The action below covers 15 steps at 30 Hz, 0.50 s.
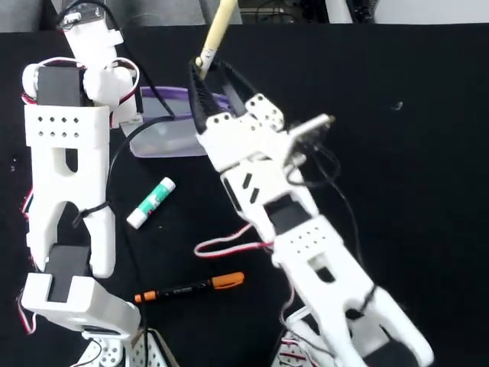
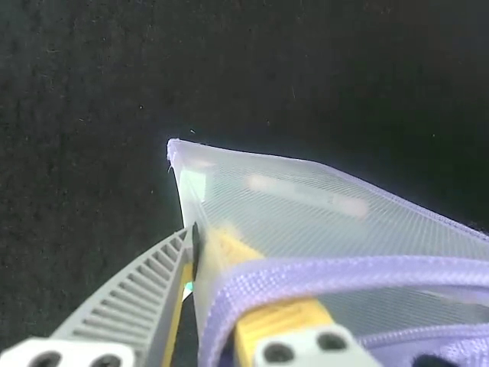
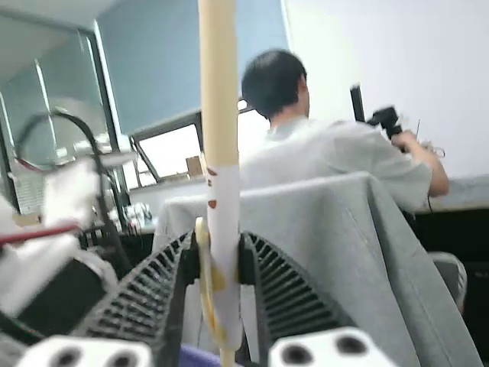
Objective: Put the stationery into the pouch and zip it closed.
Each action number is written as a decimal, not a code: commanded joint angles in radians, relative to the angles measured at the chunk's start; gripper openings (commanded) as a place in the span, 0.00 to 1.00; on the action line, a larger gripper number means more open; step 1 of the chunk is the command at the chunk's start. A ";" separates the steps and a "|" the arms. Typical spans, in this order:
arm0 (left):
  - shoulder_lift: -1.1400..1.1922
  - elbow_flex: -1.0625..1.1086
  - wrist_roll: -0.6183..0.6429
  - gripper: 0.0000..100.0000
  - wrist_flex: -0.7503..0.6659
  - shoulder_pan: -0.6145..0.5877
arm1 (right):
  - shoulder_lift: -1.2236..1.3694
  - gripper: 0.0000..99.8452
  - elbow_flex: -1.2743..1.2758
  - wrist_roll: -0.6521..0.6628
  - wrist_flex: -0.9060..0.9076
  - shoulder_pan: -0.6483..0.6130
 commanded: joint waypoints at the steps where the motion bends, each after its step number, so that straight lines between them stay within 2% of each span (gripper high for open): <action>1: -0.046 -0.002 0.009 0.03 -0.014 0.005 | -0.151 0.01 0.033 -0.005 -0.011 -0.031; 6: -0.048 0.062 0.009 0.03 -0.064 0.005 | -0.166 0.01 0.022 -0.003 0.087 -0.081; 15: -0.049 0.070 0.009 0.03 -0.069 -0.008 | -0.025 0.01 -0.013 0.018 0.054 -0.064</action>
